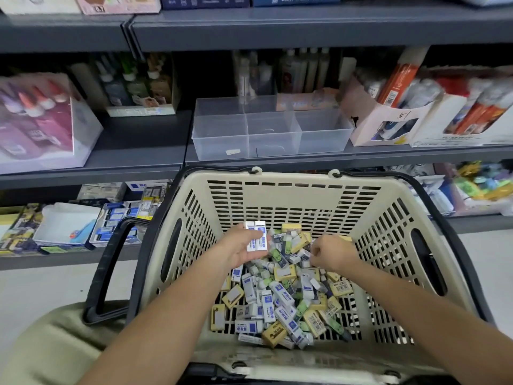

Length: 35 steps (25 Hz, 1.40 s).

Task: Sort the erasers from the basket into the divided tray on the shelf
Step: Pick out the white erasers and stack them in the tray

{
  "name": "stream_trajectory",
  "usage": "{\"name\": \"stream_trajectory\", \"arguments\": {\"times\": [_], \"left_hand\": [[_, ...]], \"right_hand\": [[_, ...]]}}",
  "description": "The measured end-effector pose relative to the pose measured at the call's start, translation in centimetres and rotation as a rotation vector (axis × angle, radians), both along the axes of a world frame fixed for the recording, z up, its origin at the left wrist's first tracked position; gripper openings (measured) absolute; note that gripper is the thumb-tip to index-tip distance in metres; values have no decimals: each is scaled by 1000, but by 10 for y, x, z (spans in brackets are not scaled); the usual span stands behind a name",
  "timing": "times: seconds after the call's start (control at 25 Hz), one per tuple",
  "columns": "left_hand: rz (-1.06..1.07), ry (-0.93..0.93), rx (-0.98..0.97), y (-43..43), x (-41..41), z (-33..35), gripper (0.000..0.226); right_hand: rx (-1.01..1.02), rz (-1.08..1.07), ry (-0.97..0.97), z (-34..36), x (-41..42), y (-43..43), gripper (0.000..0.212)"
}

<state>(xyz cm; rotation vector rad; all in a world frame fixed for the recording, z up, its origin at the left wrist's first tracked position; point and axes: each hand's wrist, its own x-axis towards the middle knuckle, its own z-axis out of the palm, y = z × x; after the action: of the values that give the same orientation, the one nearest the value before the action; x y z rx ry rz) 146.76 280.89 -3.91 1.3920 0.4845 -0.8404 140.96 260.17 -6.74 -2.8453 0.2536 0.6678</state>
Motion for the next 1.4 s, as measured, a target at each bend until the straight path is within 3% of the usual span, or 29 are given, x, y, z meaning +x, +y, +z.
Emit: {"name": "stream_trajectory", "arguments": {"times": [0.2,0.32,0.48,0.64,0.76,0.88,1.04,1.12,1.28,1.4], "left_hand": [[-21,-20,-65,-10,-3,6,22],[-50,-75,-195,-16,-5,18,26],[-15,-183,-225,-8,5,44,29],[11,-377,-111,14,26,77,23],[163,-582,2,38,56,100,22],[288,-659,10,62,87,109,25],[412,-630,11,80,114,96,30],[436,-593,22,81,121,90,29],[400,-562,25,83,124,78,28],[406,-579,-15,84,122,78,28]], "right_hand": [[830,-285,-74,46,1,8,16],[954,-284,-93,61,6,26,31],[1034,-316,-172,80,23,36,21],[1051,-266,-265,109,55,47,13],[1043,-177,-382,139,96,68,22],[1014,-129,-538,163,144,92,26],[693,33,-678,167,194,122,14],[560,101,-593,162,209,132,19],[493,253,-357,152,220,143,19],[428,327,-294,152,221,145,26]]}}
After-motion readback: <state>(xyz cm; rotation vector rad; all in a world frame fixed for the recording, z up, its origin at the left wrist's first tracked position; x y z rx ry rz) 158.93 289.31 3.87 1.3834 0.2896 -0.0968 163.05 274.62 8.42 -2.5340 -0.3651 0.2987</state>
